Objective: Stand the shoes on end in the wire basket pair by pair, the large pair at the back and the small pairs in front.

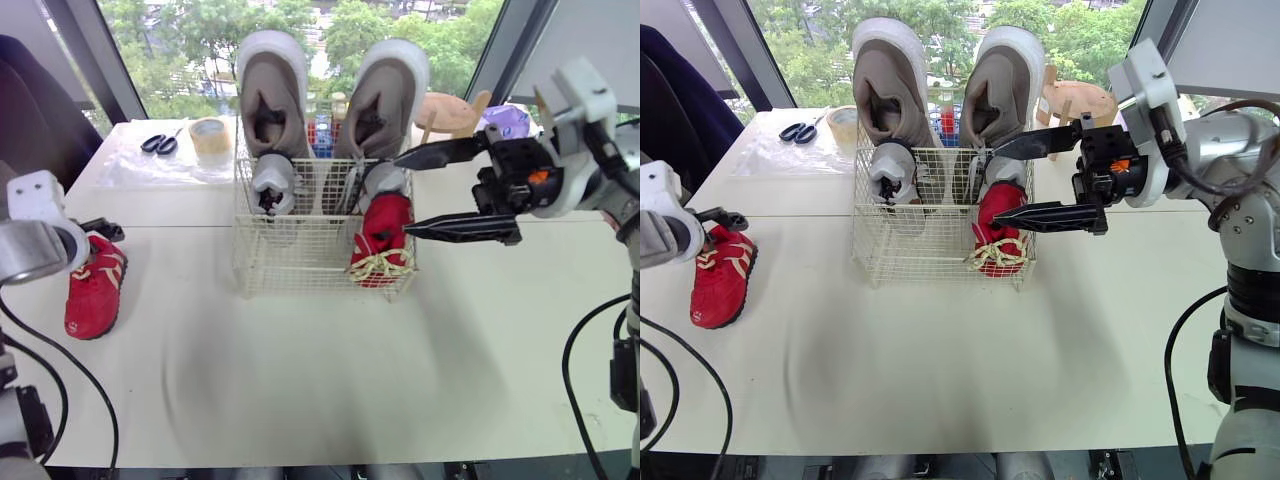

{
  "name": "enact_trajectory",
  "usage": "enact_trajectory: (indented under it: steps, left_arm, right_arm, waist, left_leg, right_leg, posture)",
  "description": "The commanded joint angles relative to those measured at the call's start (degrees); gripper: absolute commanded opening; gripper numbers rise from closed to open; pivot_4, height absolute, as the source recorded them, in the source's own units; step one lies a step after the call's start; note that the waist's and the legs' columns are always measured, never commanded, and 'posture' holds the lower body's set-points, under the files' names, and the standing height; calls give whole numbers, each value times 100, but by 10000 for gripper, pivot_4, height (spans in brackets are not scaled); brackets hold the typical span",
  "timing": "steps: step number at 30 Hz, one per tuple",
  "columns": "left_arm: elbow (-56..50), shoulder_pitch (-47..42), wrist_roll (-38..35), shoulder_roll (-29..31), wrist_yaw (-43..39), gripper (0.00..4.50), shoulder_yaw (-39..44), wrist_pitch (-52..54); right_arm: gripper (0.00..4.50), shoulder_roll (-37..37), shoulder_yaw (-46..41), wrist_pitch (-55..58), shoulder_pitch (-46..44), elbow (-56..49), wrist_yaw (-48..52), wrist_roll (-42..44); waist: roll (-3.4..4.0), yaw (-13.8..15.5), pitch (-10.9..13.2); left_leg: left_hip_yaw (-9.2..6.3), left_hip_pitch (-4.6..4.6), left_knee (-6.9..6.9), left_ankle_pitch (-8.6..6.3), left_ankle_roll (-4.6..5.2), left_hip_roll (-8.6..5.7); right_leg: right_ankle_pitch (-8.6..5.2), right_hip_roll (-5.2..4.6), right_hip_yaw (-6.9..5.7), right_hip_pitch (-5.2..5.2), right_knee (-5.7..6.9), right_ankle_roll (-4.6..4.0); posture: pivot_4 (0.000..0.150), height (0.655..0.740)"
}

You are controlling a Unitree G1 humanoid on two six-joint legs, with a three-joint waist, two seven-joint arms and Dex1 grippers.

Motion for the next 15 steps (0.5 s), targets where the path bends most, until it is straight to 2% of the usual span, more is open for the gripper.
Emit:
enact_trajectory:
  steps: [1, 9, 10, 12, 13, 14, 15]
  left_arm:
    - [762, -438, 880, 209, -943, 45000, -448, 92]
    - [2718, -1308, 2753, 57, -2960, 45000, -1359, -214]
    - [2949, -1389, 3008, 29, -3240, 39359, -1493, -360]
    - [3405, -1571, 3408, -44, -3733, 31650, -1606, -615]
    - [3594, -1660, 3573, -78, -3933, 25702, -1621, -705]
    - [3756, -1751, 3779, -112, -4150, 21828, -1692, -825]
    - [3879, -1844, 3980, -143, -4341, 15412, -1768, -927]
  right_arm:
    - [44304, 25, -185, -119, 127, -209, -148, 5]
    - [44304, 55, -490, 2, 427, -480, -562, 256]
    - [45000, 59, -507, 12, 472, -525, -609, 276]
    - [45000, 65, -527, 20, 541, -601, -687, 296]
    - [45000, 65, -534, 20, 566, -629, -718, 307]
    - [45000, 54, -552, 29, 595, -657, -748, 331]
    - [45000, 40, -572, 44, 619, -676, -775, 361]
  waist:
    - [0, -13, -1]
    - [0, -19, -1]
    - [0, -18, -1]
    - [0, -17, -1]
    - [0, -17, -1]
    - [0, -16, -1]
    - [0, -14, -1]
  left_leg:
    - [0, 2, -1, 0, 0, -1]
    - [7, 1, -3, 2, -1, -4]
    - [9, 1, -3, 2, -1, -4]
    - [10, 2, -3, 2, -1, -5]
    - [11, 2, -3, 2, -1, -5]
    - [12, 2, -2, 2, 0, -5]
    - [11, 2, -1, 2, 1, -5]
  right_leg:
    - [0, 1, -1, 2, 0, 0]
    - [0, 12, -6, -2, 1, 1]
    - [0, 11, -7, -1, 1, 1]
    - [0, 11, -7, 0, 1, 1]
    - [0, 11, -6, 0, 2, 1]
    - [0, 11, -7, -1, 2, 1]
    - [0, 11, -7, 0, 2, 1]
  posture:
    - [1500, 7400]
    - [1500, 7400]
    - [1500, 7400]
    - [1500, 7400]
    - [1500, 7400]
    - [1500, 7400]
    - [1500, 7400]
